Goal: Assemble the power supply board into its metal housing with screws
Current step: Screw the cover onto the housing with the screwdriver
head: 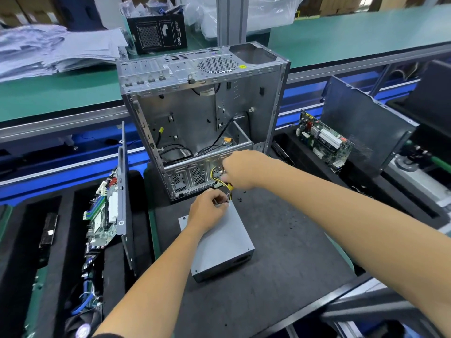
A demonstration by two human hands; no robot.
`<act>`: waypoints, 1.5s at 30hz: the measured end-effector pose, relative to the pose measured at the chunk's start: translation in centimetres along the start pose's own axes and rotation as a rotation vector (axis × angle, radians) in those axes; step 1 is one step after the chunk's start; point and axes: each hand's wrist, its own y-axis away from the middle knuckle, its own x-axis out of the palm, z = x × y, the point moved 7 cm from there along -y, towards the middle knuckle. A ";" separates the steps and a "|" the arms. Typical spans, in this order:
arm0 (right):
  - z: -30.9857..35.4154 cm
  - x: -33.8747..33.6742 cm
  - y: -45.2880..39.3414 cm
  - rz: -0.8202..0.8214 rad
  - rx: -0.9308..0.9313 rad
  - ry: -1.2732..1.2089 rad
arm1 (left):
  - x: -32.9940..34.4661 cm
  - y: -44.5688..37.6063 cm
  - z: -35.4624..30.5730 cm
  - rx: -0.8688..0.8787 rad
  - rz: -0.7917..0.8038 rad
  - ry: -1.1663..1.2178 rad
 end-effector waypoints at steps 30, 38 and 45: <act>1.7 -0.4 -0.9 -0.060 -0.029 -0.167 | -0.1 0.3 0.3 -0.026 0.003 0.038; 2.1 -0.9 -1.1 -0.148 -0.059 0.052 | -0.3 0.5 -0.2 0.026 -0.011 0.001; 1.3 -0.7 -1.1 -0.046 -0.060 -0.148 | -0.1 0.4 -0.1 0.014 -0.007 -0.020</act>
